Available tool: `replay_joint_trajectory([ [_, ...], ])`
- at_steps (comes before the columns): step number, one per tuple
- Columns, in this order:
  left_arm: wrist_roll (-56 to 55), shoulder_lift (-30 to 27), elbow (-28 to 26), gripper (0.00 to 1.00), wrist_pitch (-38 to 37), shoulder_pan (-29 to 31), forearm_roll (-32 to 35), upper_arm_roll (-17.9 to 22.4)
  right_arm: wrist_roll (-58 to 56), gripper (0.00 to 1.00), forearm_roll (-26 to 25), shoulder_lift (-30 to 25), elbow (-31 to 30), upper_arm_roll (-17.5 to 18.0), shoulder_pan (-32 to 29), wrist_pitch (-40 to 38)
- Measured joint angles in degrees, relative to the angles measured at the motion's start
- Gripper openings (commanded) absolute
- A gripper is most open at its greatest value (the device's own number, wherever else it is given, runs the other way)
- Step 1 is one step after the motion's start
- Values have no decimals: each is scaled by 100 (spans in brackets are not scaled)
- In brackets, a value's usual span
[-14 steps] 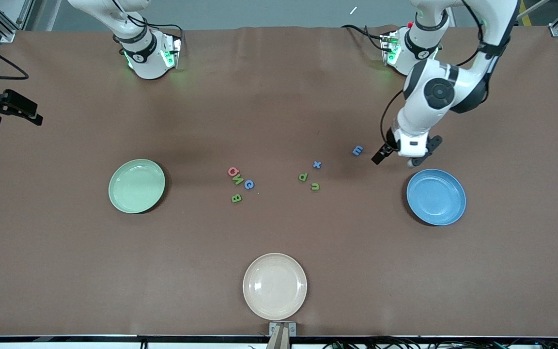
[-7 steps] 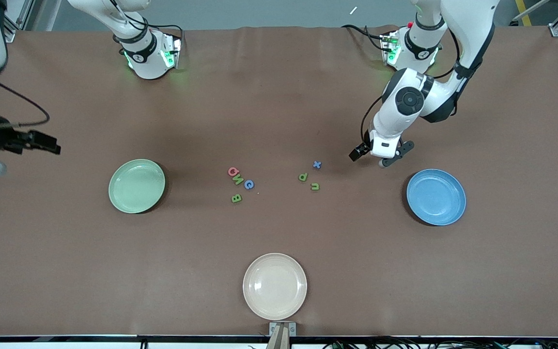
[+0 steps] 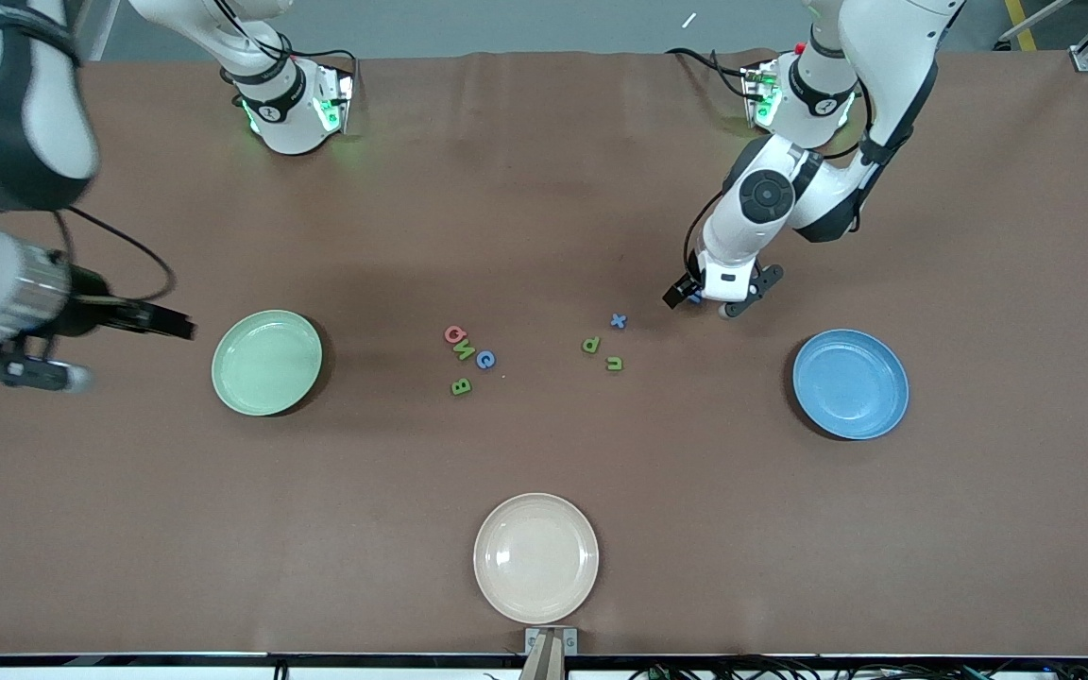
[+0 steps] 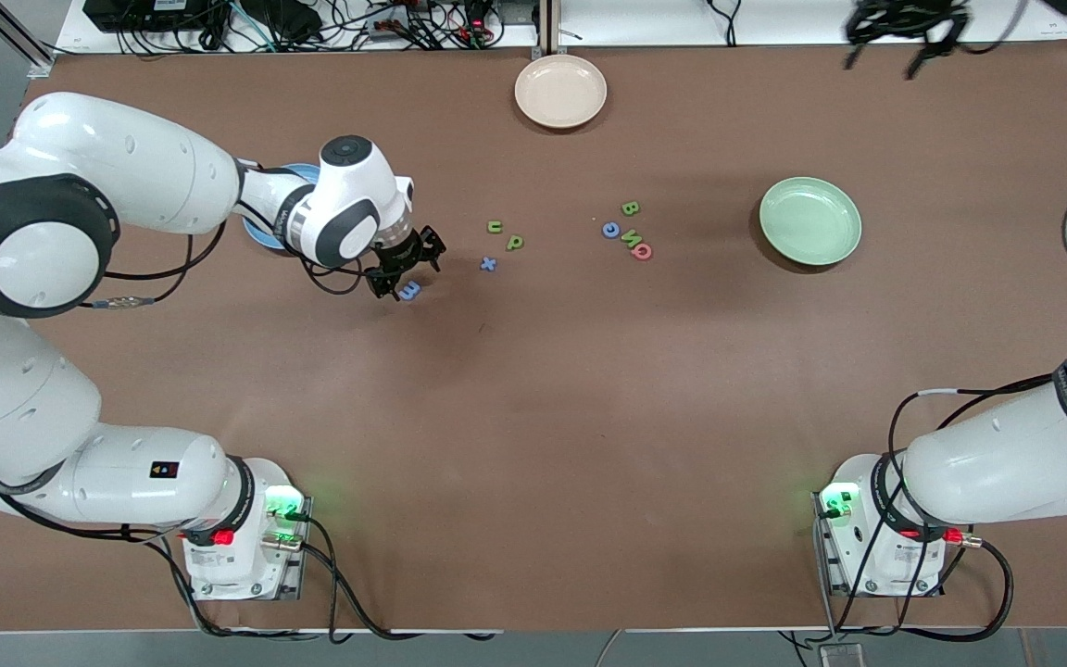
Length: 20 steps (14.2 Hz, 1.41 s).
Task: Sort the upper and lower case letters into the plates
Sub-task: 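Carry the blue m with the left gripper onto the blue plate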
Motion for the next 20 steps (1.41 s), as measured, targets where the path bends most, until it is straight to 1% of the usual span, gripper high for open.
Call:
replay_joint_trajectory([
  [3,-469,136,-8,100,2,42,485,40,689,100,5,355,-180,25,647,672],
  [6,-536,229,-14,98,9,75,620,75,902,100,7,836,-247,31,1159,1354],
  [10,-538,266,-21,86,44,78,647,137,957,100,8,1601,-259,32,1755,2266],
  [11,-538,280,-23,82,60,77,648,137,958,100,8,1759,-258,32,1858,2449],
  [15,-552,307,-21,61,122,76,652,135,958,99,9,2205,-256,30,2152,2992],
  [16,-569,308,-20,53,156,75,672,134,958,99,9,2284,-257,29,2218,3100],
  [17,-617,310,-20,47,158,74,708,133,958,99,9,2349,-270,30,2278,3237],
  [20,-664,259,-22,31,136,74,750,116,958,98,9,2436,-600,29,2403,3994],
])
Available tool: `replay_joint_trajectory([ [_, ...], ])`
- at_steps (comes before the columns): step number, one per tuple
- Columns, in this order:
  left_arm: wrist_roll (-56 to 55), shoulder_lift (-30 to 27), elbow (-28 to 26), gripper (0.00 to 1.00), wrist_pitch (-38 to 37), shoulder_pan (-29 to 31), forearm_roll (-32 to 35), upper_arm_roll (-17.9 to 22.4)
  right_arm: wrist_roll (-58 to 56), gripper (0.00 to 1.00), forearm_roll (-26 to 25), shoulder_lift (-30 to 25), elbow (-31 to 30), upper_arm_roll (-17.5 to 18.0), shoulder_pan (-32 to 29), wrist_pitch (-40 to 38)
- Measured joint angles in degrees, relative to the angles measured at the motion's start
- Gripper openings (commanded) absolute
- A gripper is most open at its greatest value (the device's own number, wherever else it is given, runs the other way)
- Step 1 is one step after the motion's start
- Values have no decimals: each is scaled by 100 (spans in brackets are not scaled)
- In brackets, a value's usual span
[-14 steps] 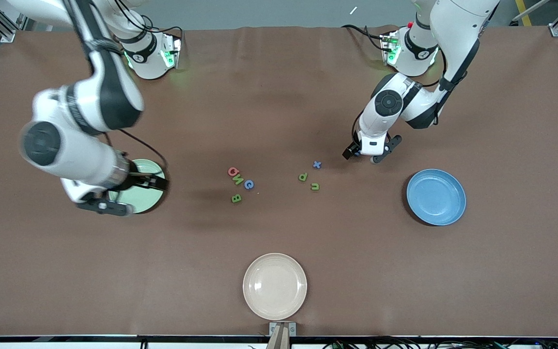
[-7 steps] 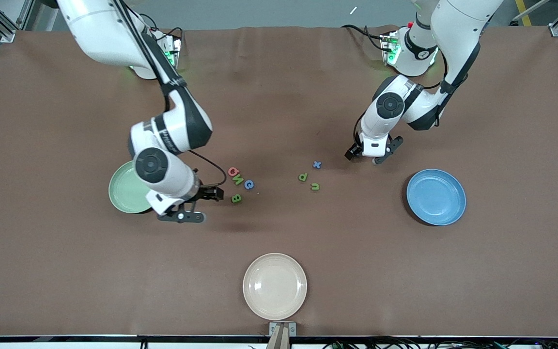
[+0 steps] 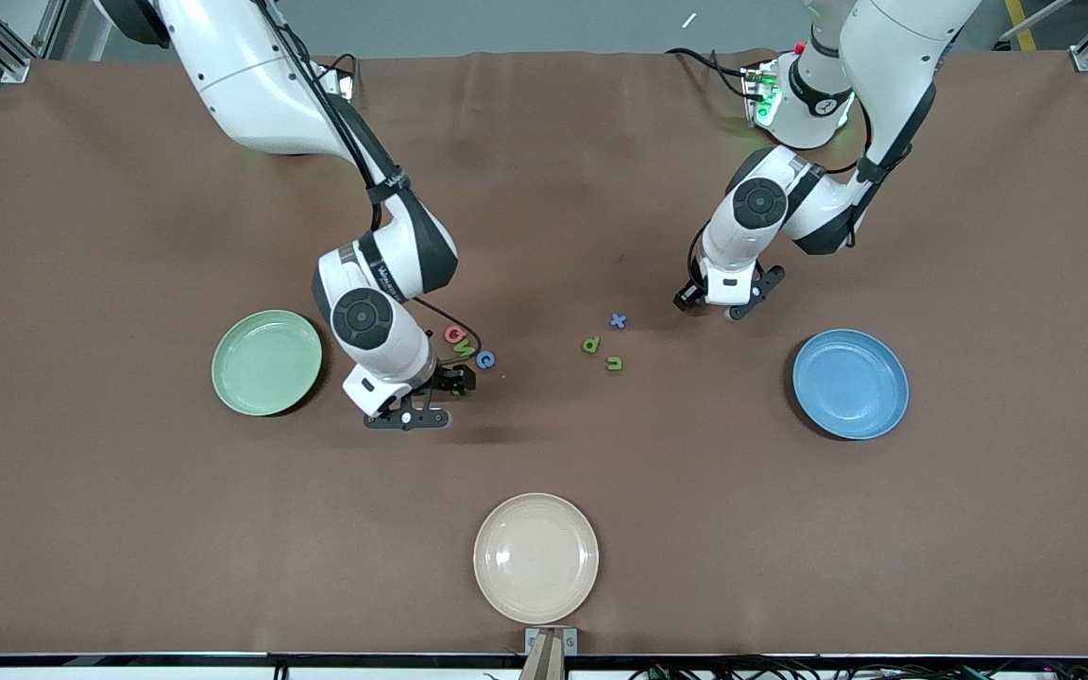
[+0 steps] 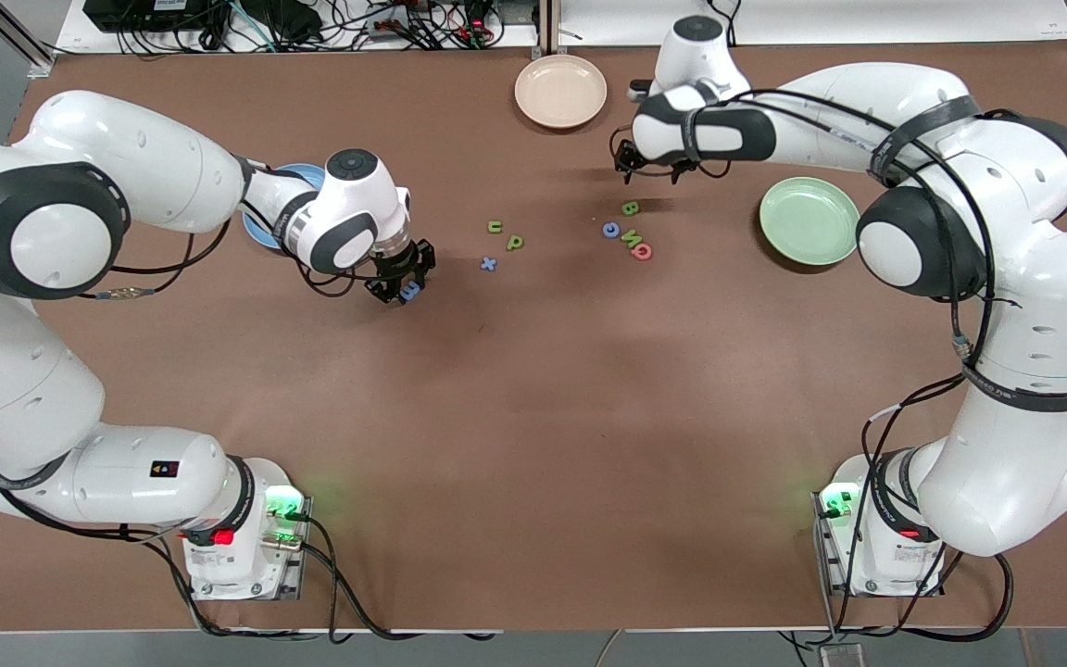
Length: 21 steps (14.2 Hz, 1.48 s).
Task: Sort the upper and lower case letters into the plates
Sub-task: 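Carry the blue m with the left gripper onto the blue plate, then grasp the green B with the right gripper while the left gripper releases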
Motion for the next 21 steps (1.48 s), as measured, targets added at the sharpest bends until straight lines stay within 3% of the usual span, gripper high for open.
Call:
replay_joint_trajectory([
  [2,-1,-10,-2,24,4,-1,59,0,-1,97,0,56,-226,0,71,330],
  [9,156,-130,246,20,-293,149,253,32,-8,96,-20,121,-305,-2,219,397],
  [13,1357,-553,785,20,-1020,624,271,53,-12,91,-80,208,-308,-5,334,451],
  [18,3484,-622,1178,19,-1113,1703,279,84,-17,78,-292,213,-309,-12,365,458],
  [21,4972,-509,1177,19,-1149,2331,280,92,-17,76,-359,235,-312,-15,366,475],
])
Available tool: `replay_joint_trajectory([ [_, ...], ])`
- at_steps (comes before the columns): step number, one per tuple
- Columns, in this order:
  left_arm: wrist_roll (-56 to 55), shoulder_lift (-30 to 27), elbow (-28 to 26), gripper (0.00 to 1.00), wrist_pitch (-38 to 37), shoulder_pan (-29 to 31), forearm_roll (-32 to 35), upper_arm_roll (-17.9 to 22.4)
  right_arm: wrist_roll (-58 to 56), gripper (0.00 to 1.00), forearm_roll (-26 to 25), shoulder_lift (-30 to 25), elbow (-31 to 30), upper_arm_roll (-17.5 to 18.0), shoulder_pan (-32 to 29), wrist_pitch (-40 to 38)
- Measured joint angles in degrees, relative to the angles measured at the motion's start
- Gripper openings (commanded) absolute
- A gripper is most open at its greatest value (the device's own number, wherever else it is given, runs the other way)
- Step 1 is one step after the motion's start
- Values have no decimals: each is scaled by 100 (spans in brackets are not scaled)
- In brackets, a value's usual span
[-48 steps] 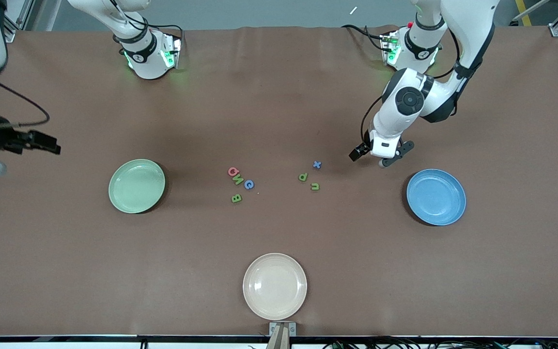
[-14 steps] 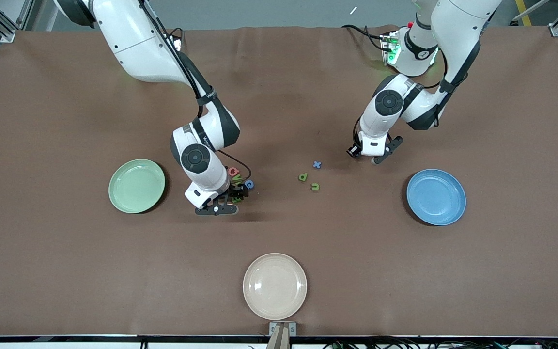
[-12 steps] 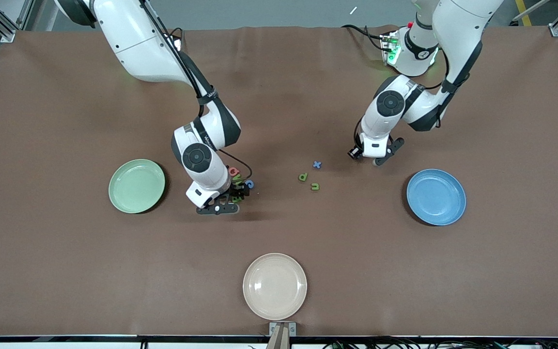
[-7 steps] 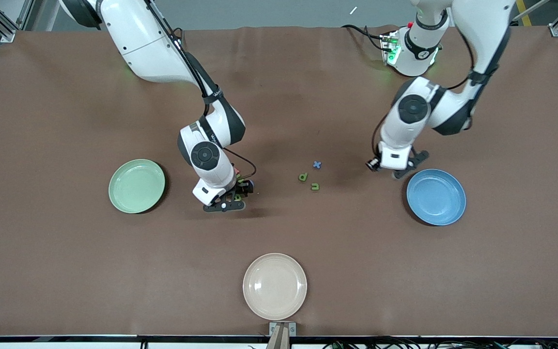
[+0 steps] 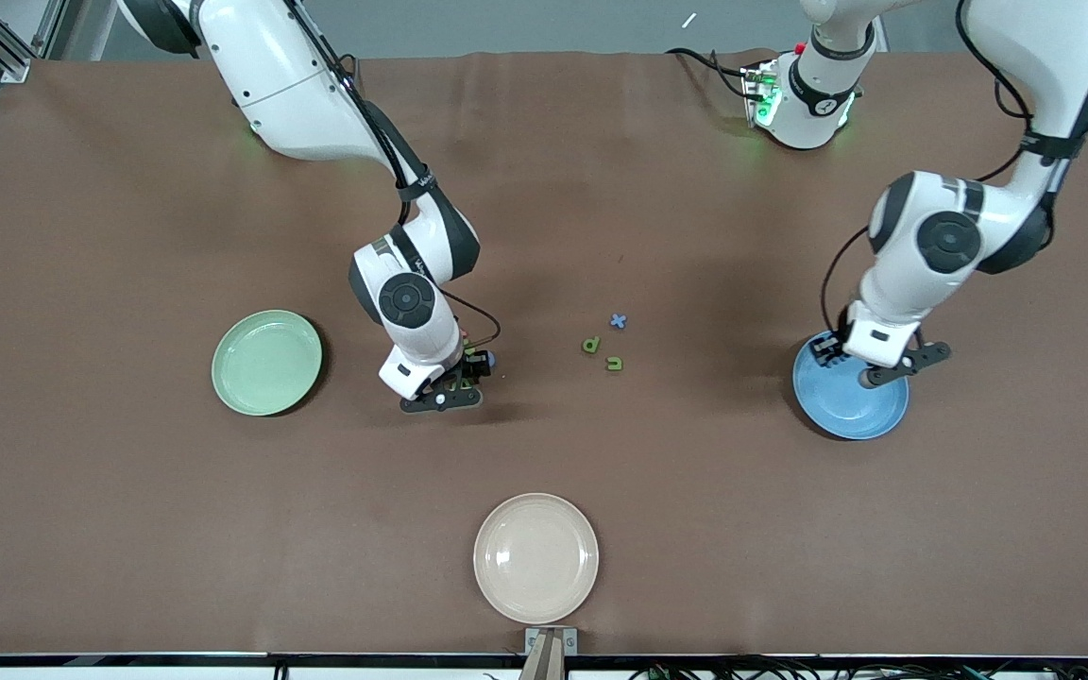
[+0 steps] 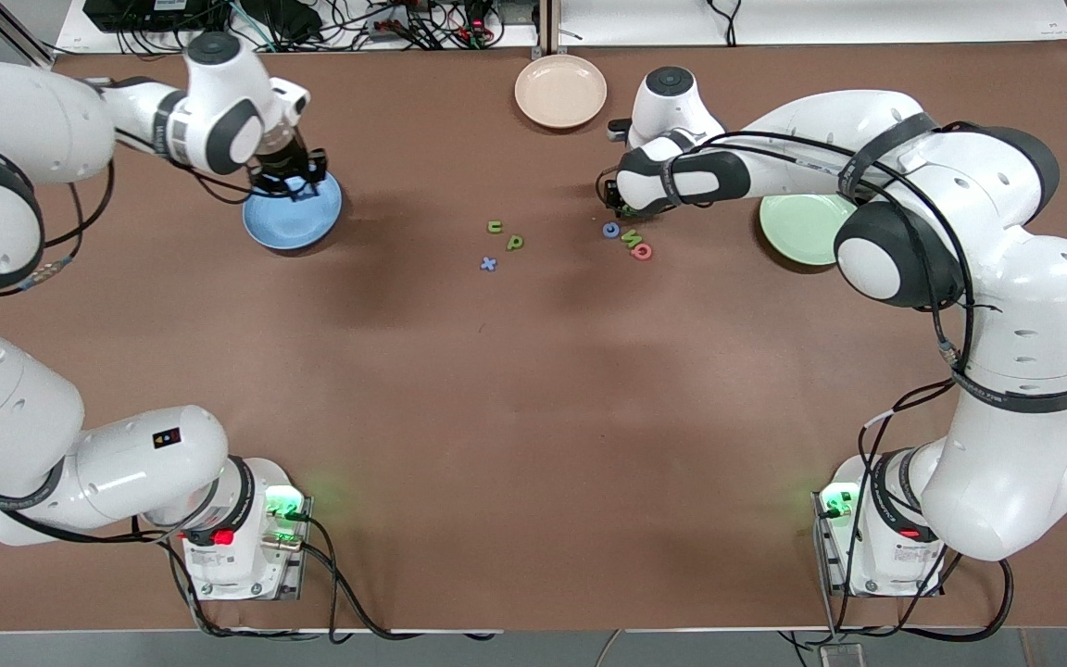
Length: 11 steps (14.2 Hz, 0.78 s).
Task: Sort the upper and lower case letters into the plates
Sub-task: 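Grasp the green B with the right gripper while the left gripper releases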
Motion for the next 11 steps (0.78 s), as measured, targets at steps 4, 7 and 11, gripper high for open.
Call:
replay_joint_trajectory([
  [4,1125,461,-2,19,-4,556,338,6,0,68,-32,76,4,-4,0,157],
  [7,1171,740,11,19,12,724,1195,5,0,48,-36,74,24,-8,0,162],
  [11,1173,866,22,21,14,722,1377,-13,-19,0,-65,70,56,-26,0,162],
])
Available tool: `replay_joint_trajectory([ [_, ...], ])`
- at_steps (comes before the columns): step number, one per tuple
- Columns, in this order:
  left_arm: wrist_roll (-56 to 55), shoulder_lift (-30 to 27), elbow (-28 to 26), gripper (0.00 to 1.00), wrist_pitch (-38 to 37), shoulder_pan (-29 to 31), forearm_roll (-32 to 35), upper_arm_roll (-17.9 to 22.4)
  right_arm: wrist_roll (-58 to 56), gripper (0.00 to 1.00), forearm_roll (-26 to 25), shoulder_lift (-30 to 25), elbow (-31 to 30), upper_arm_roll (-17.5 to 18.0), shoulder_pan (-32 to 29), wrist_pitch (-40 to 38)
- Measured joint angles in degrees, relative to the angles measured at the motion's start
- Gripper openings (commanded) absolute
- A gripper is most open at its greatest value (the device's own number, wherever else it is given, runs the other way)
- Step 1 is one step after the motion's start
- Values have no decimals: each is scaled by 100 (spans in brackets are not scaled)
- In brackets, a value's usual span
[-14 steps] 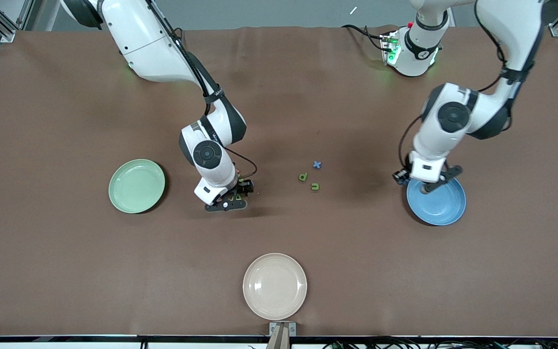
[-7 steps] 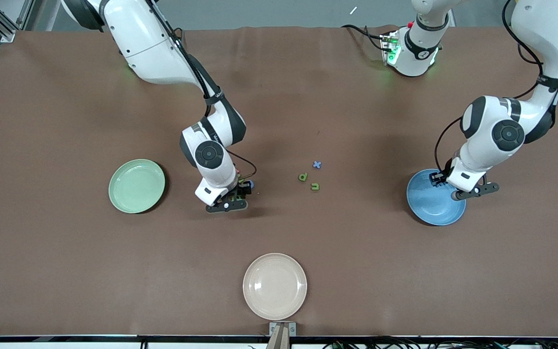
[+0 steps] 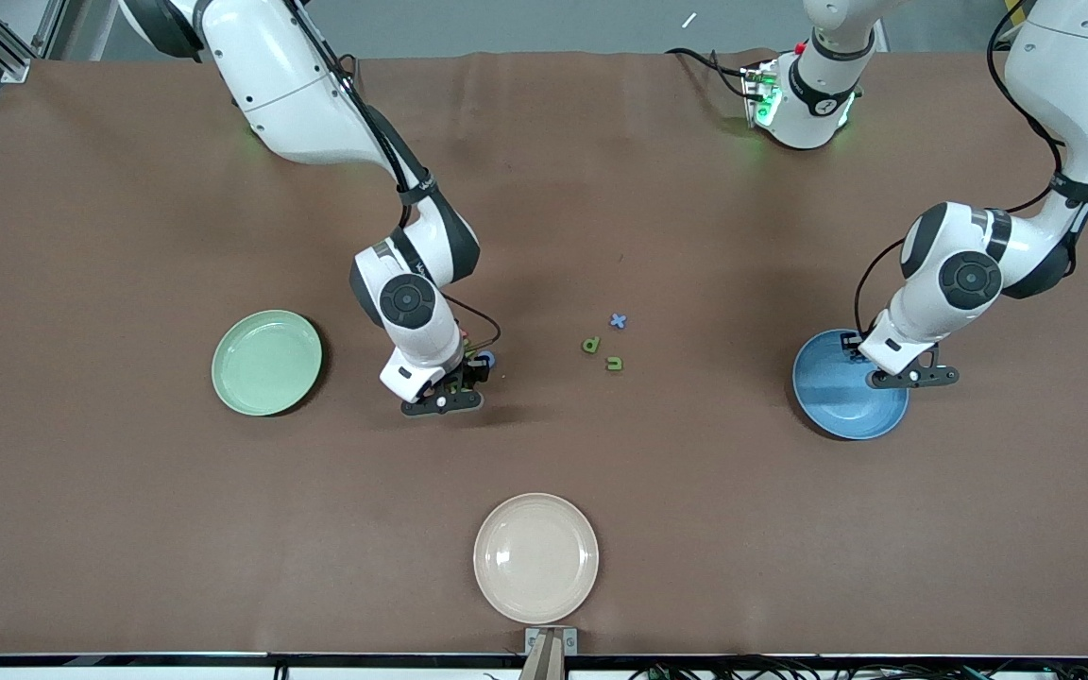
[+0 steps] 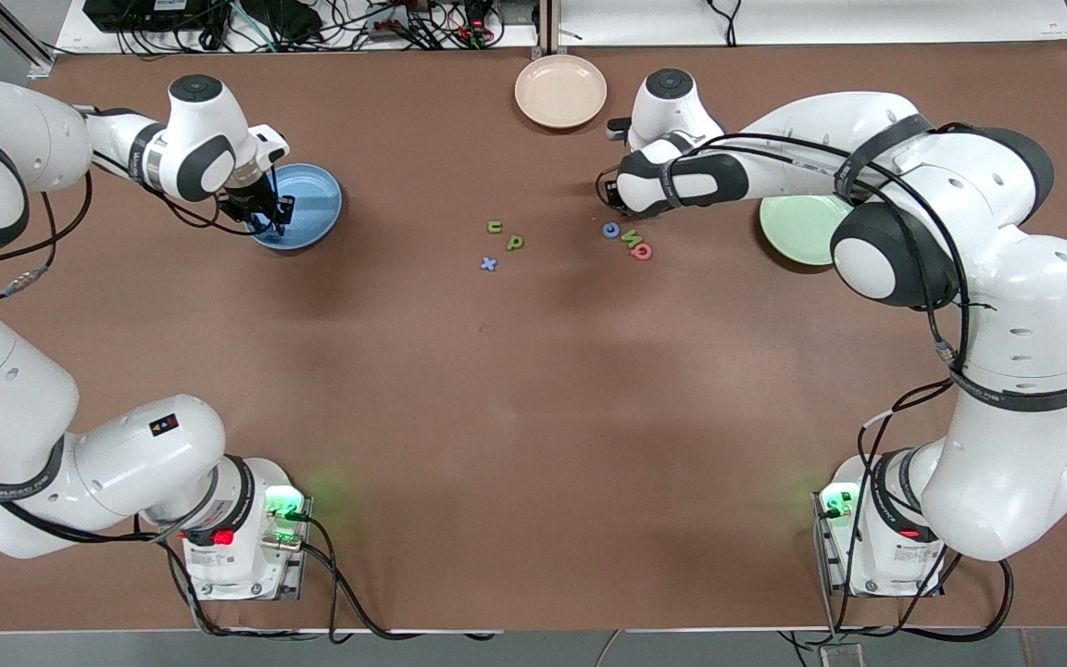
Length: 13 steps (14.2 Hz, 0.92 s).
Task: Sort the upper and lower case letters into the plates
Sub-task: 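Grasp the green B with the right gripper while the left gripper releases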
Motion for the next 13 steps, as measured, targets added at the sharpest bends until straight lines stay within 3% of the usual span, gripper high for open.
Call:
replay_joint_trajectory([
  [1,3,8,0,27,0,-1,1,-1,-1,0,-13,-36,4,-6,-1,-24],
  [2,4,11,1,46,0,-1,1,-2,-1,0,-22,-25,3,-29,-6,-25],
  [3,4,12,1,78,0,-1,1,-4,-1,0,-23,-21,8,-52,-27,-22],
  [4,4,12,6,97,0,-2,1,-8,-34,0,-30,-20,12,-83,-78,-33],
  [8,5,11,133,99,7,-11,2,-171,-658,0,-30,-265,190,-124,-661,-958],
  [13,-111,6,352,100,-177,-85,2,-837,-1706,0,-29,-1187,117,-133,-1481,-2609],
])
